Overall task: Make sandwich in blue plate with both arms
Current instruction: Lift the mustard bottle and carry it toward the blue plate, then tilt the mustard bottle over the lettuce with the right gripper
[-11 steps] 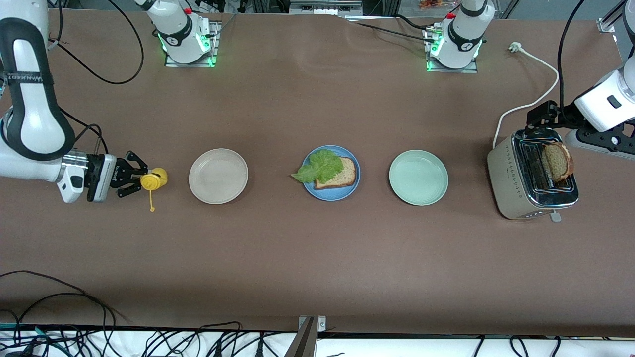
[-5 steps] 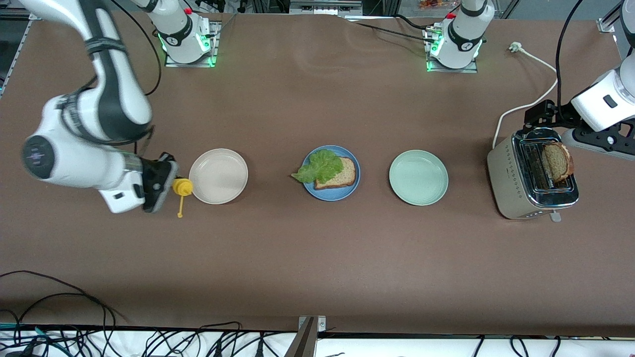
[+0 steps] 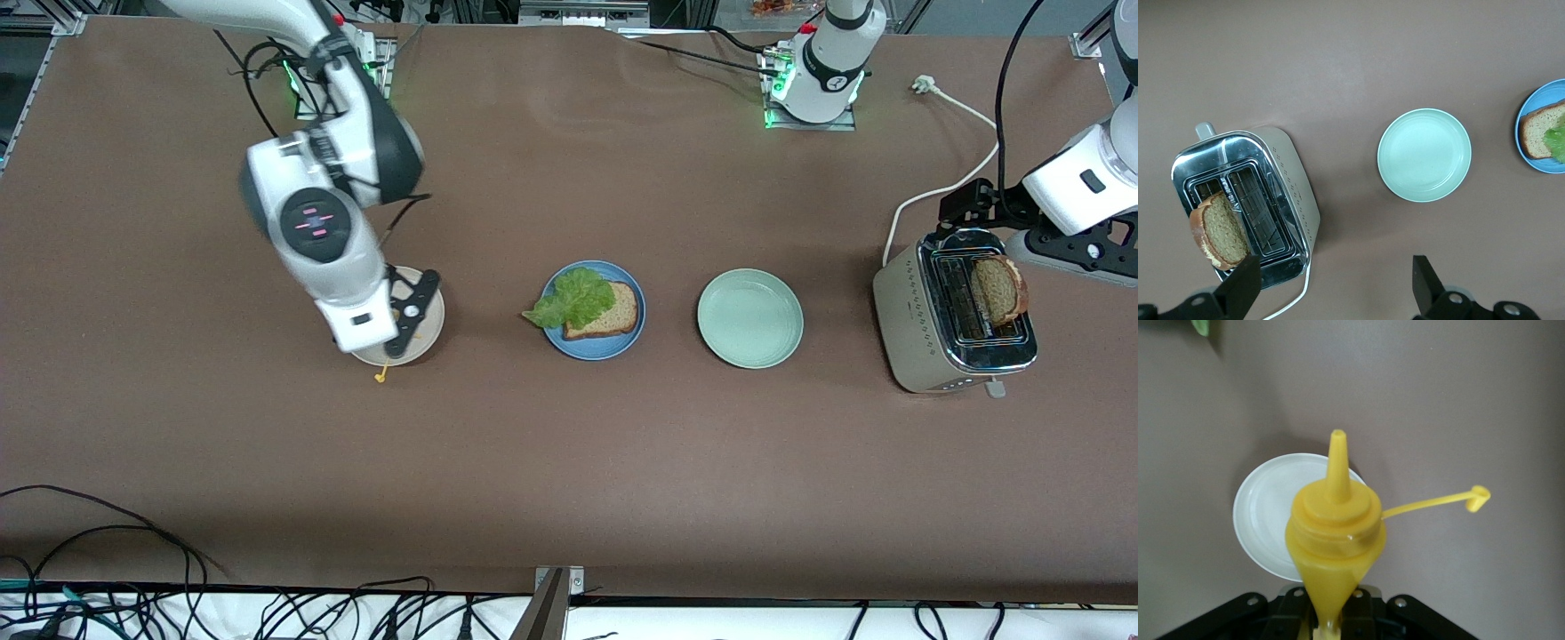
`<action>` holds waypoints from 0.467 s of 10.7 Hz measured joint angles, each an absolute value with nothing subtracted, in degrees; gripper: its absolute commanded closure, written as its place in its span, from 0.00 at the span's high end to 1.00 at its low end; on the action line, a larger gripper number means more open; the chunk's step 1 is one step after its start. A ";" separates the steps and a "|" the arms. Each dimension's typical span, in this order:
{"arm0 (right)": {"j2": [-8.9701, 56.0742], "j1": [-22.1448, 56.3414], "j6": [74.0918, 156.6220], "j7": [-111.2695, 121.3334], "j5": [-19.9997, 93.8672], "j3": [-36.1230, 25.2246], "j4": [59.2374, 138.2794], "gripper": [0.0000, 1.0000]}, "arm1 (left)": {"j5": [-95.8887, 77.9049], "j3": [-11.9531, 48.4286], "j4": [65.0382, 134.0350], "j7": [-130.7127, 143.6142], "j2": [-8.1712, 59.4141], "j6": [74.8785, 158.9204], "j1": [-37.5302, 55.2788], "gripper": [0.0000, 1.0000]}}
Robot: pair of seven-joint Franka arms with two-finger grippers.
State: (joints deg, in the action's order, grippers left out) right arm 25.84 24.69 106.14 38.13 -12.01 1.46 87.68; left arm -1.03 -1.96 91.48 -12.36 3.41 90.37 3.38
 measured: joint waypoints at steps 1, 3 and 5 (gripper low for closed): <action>26.65 27.96 106.10 34.48 -17.80 1.47 87.66 0.15 | -1.03 -1.98 91.47 -12.36 3.40 90.37 3.38 1.00; 28.86 35.22 104.59 27.10 -28.84 1.49 87.59 0.15 | -1.01 -1.95 91.45 -12.36 3.39 90.37 3.41 1.00; 31.78 41.27 101.07 22.04 -37.13 1.44 86.79 0.15 | -1.00 -1.92 91.43 -12.36 3.39 90.37 3.44 1.00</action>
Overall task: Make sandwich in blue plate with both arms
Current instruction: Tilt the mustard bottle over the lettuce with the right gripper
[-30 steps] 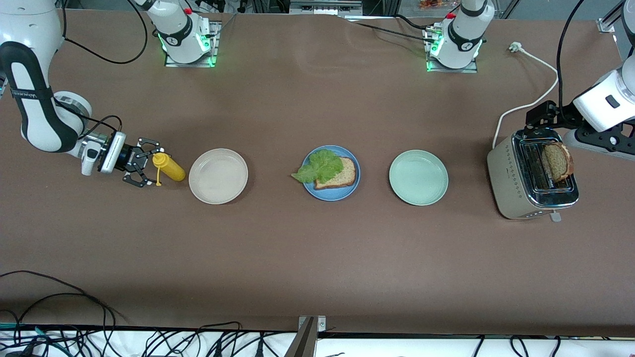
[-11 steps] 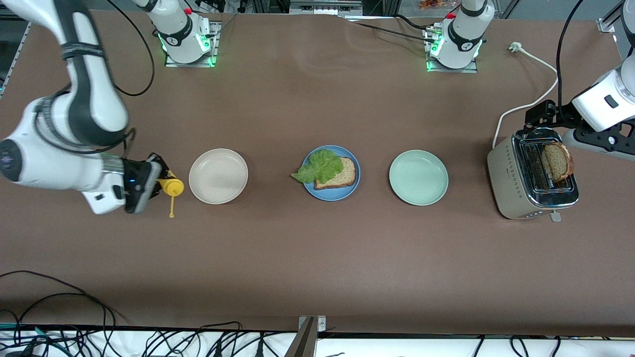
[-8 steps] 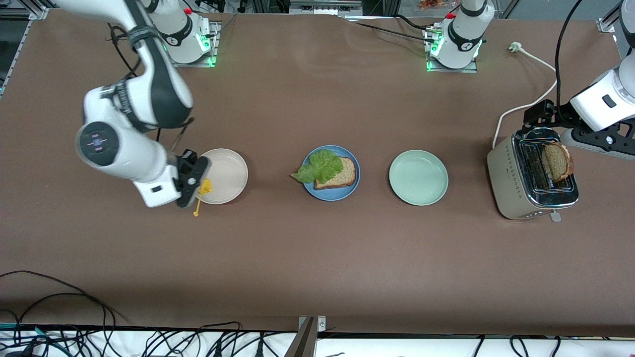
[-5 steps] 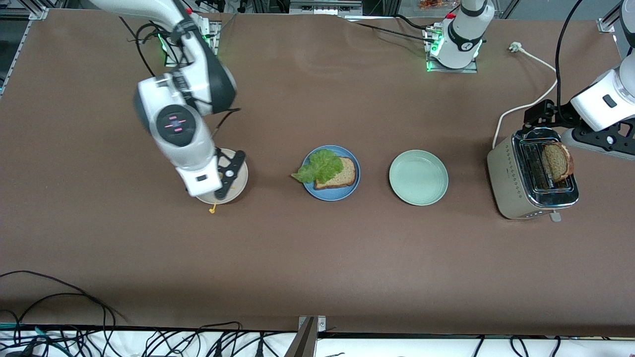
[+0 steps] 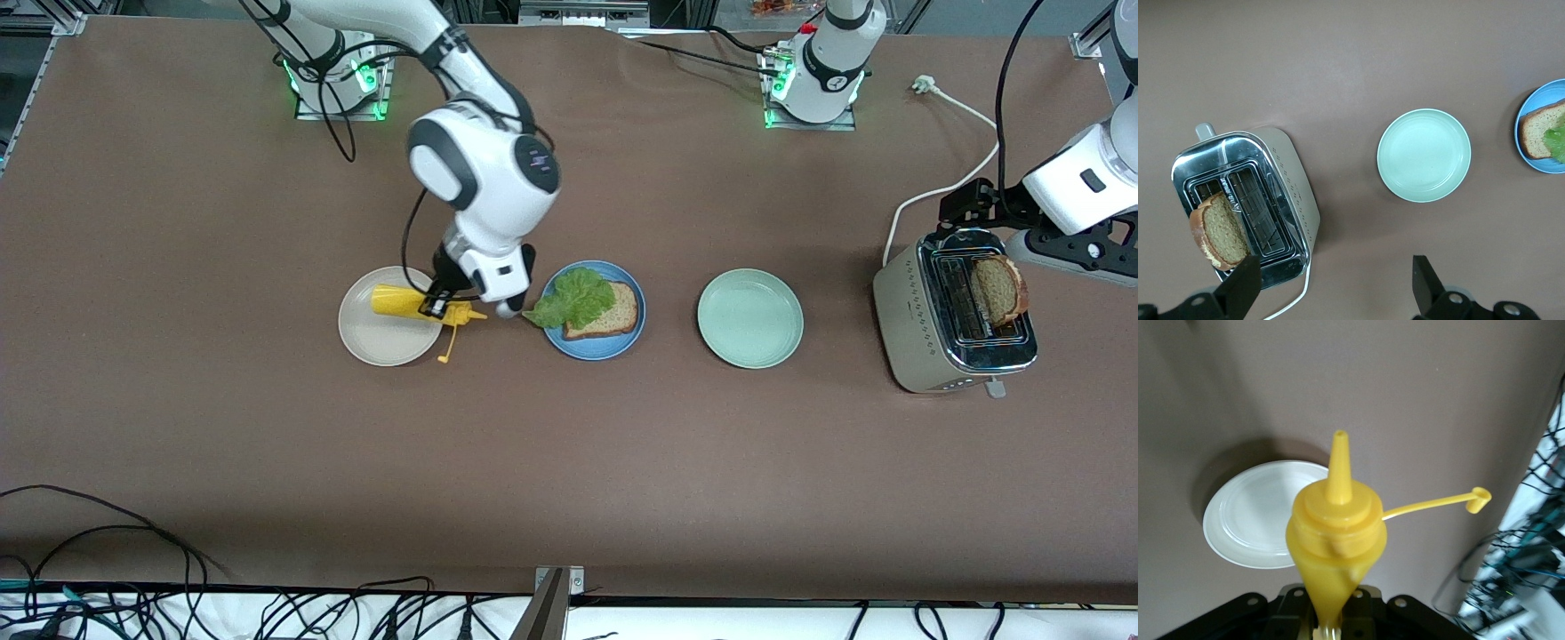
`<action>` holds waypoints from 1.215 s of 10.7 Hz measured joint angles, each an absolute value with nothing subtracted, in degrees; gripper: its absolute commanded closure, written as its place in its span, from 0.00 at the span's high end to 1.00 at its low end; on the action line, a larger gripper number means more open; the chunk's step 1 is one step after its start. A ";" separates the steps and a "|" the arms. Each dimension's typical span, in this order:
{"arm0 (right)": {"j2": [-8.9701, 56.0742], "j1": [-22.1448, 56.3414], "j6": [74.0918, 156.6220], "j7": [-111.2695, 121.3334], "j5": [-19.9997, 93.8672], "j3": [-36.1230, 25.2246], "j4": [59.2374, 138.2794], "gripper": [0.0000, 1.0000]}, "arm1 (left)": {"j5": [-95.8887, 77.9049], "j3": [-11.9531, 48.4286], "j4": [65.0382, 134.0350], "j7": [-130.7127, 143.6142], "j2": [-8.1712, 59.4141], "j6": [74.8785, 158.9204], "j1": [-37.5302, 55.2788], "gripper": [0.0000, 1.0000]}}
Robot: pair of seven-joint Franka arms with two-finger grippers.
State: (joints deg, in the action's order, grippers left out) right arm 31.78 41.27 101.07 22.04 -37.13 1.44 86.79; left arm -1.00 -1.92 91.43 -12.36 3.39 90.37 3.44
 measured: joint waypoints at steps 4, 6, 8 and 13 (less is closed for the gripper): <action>42.44 51.67 90.08 20.47 -50.90 1.32 76.93 0.15 | -0.98 -1.90 91.38 -12.36 3.37 90.37 3.48 1.00; 46.06 54.63 89.04 20.19 -53.94 1.20 75.15 0.16 | -0.98 -1.90 91.37 -12.36 3.37 90.37 3.48 1.00; 47.22 55.15 88.95 20.31 -56.33 1.14 74.91 0.16 | -0.98 -1.90 91.36 -12.36 3.37 90.37 3.48 1.00; 49.24 56.27 88.99 20.95 -59.04 1.14 74.90 0.16 | -0.98 -1.90 91.36 -12.36 3.37 90.37 3.49 1.00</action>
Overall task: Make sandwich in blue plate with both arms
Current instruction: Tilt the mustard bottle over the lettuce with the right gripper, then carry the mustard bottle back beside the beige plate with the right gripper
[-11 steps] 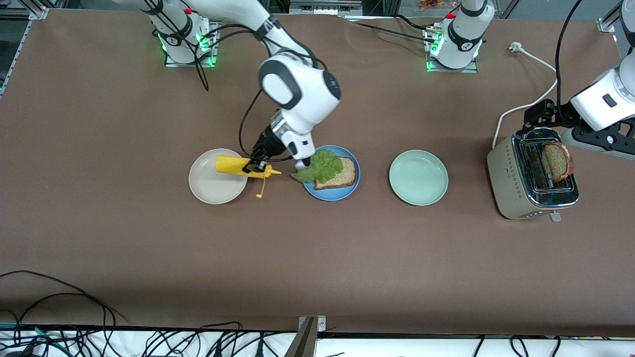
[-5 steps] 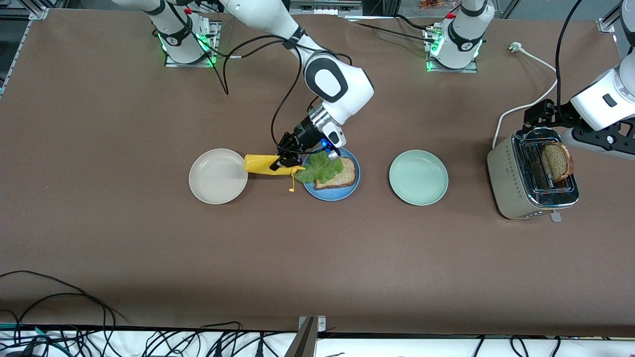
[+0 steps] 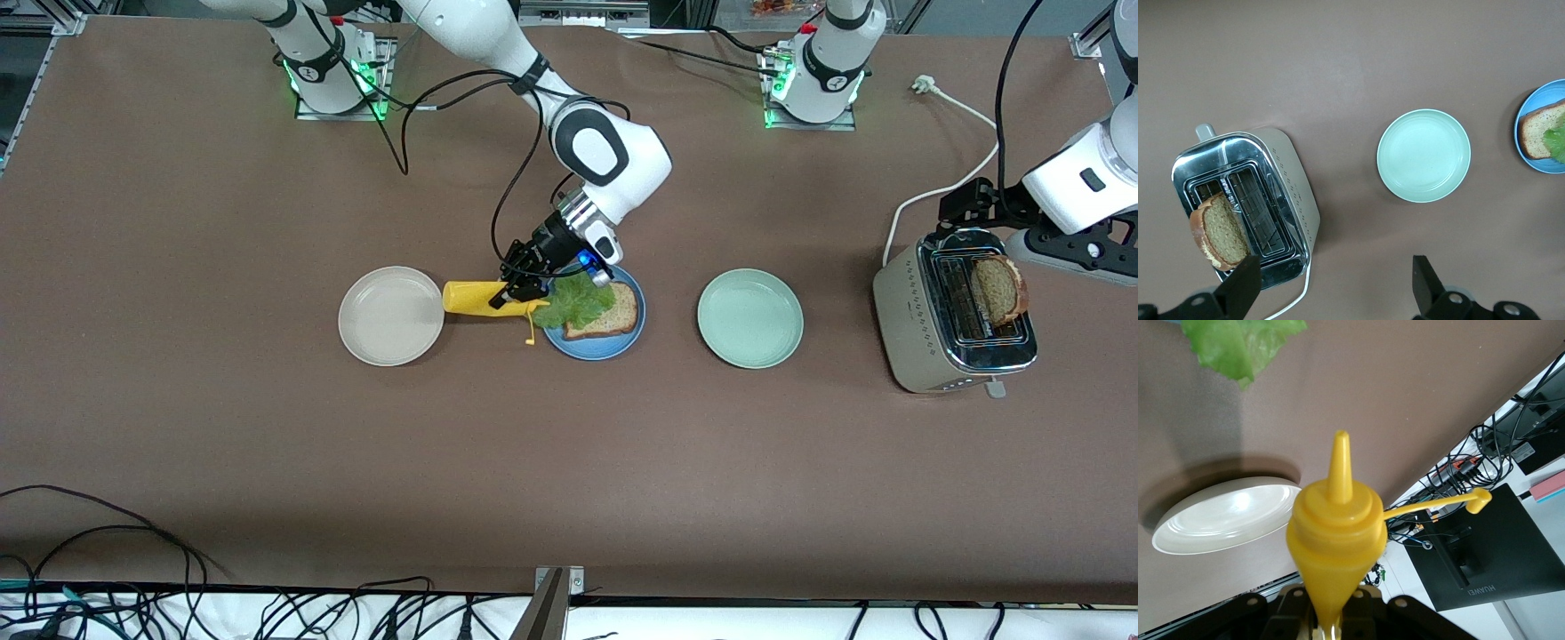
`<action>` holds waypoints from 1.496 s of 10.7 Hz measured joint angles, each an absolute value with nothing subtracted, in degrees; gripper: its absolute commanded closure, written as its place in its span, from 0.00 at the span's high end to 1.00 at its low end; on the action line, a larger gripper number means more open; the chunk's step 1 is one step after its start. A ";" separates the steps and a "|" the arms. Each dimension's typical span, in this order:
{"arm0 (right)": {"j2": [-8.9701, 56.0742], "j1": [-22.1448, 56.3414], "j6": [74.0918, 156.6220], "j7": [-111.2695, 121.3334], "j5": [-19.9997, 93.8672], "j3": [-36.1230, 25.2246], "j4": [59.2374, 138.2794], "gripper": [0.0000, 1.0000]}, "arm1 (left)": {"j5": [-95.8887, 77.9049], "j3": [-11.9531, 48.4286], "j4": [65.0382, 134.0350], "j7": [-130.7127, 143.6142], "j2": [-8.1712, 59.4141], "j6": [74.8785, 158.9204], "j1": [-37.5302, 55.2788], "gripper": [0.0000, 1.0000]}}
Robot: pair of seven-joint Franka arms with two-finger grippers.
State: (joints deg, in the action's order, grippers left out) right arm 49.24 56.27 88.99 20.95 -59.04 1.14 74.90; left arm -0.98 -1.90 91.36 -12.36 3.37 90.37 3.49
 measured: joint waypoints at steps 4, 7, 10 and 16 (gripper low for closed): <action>49.39 56.42 89.25 20.96 -59.27 1.14 74.56 0.08 | -0.98 -1.90 91.36 -12.36 3.37 90.37 3.50 1.00; 48.60 54.96 91.02 22.71 -55.29 0.65 73.17 0.08 | -0.98 -1.90 91.36 -12.36 3.36 90.37 3.51 1.00; 45.45 49.46 94.58 27.47 -48.87 0.21 72.15 0.08 | -0.98 -1.90 91.34 -12.36 3.33 90.37 3.53 1.00; 37.36 31.58 103.26 42.49 -24.69 -0.33 71.86 0.08 | 0.05 -1.92 91.28 -12.36 3.33 90.50 3.55 1.00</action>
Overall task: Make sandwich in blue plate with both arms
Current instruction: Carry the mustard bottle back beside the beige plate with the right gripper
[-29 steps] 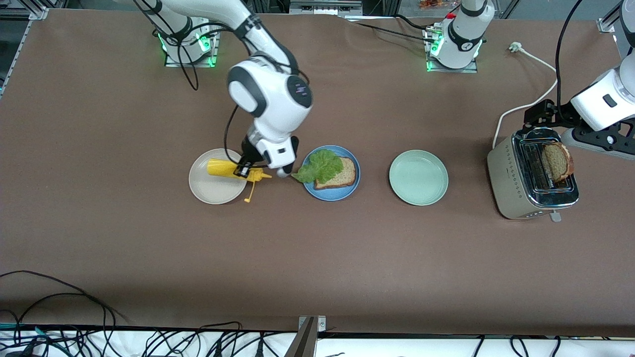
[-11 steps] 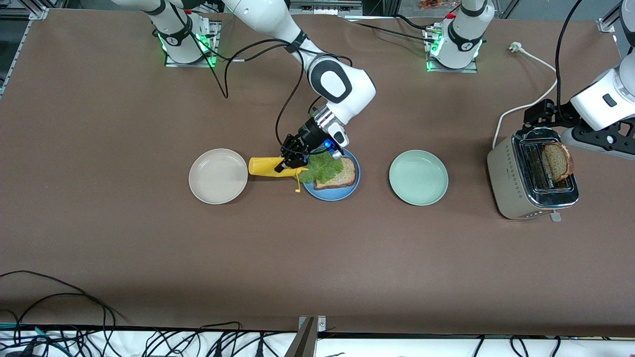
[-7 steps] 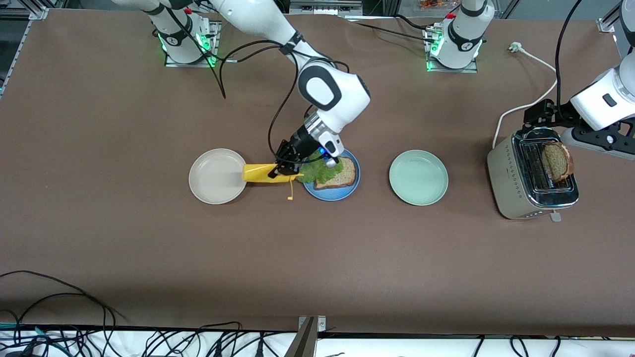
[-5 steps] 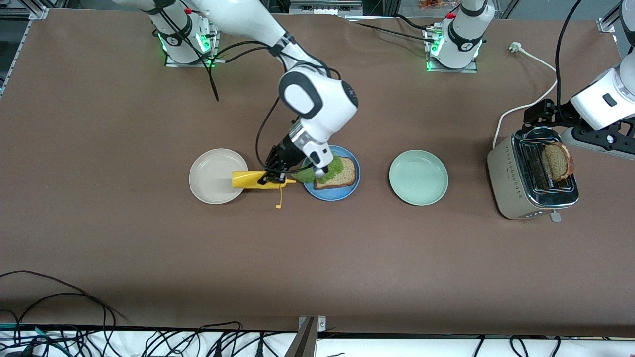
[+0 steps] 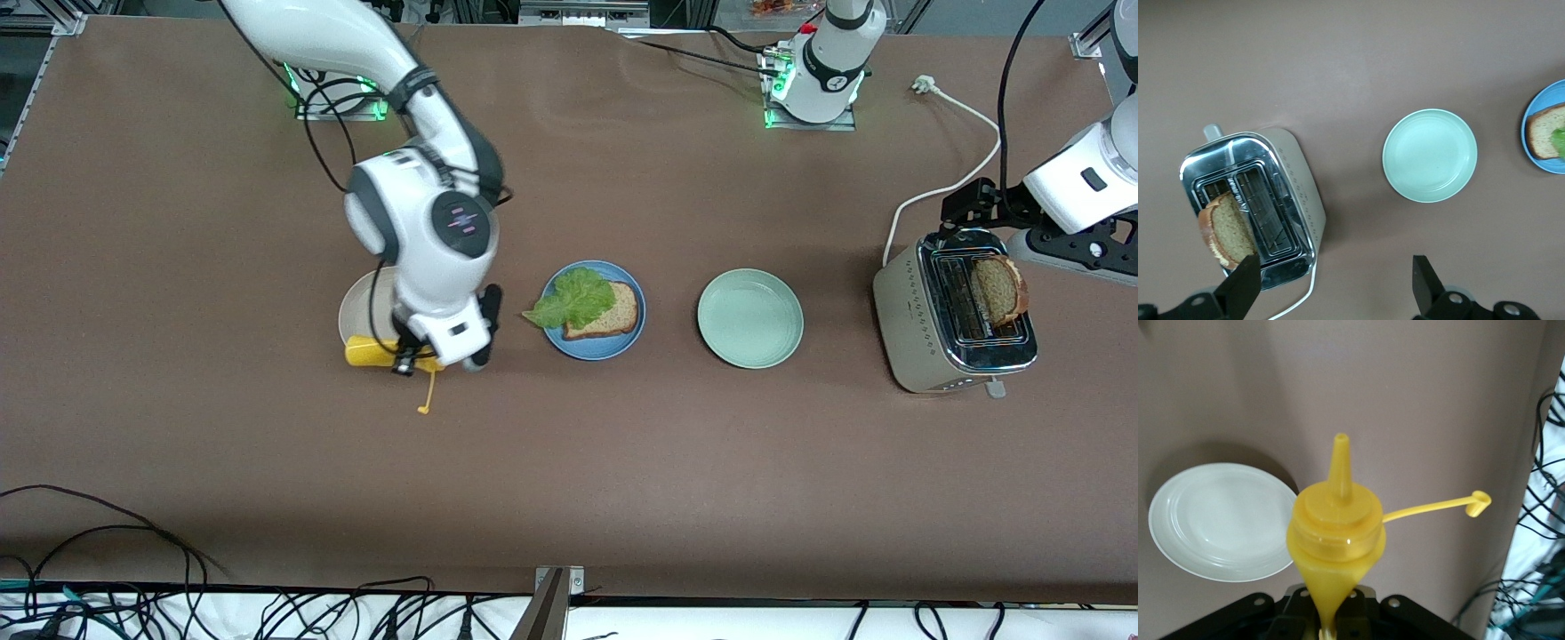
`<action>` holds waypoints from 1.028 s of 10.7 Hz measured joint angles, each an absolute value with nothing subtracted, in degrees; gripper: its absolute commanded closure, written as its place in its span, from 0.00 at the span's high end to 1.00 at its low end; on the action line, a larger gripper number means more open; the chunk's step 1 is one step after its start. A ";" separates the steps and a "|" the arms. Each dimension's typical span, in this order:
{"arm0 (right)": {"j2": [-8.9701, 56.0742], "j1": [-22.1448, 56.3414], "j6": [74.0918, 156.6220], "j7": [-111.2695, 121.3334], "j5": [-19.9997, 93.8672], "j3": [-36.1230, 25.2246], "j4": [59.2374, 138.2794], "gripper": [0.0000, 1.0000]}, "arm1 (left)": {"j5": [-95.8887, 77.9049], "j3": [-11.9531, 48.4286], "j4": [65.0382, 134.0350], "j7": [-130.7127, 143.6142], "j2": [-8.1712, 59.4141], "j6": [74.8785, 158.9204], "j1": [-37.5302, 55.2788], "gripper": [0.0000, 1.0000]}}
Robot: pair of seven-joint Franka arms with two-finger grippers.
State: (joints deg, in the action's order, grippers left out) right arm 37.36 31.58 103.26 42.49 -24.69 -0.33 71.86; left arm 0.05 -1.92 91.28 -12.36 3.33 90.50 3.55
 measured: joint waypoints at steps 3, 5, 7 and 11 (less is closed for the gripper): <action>36.15 23.28 105.18 52.82 -12.46 -0.44 71.85 0.08 | 0.92 -2.07 91.42 -12.39 3.69 92.40 3.53 1.00; 35.85 17.88 105.42 60.95 -3.56 -0.47 71.83 0.08 | 1.09 -2.32 91.80 -12.39 4.89 94.24 3.47 1.00; 35.65 14.14 105.38 68.55 3.72 -0.43 71.84 0.08 | 2.56 -2.45 92.93 -12.47 6.44 97.82 3.15 1.00; 34.20 6.65 100.56 84.76 18.20 -0.43 72.18 0.08 | 4.40 -3.19 96.87 -14.61 7.41 104.45 3.02 1.00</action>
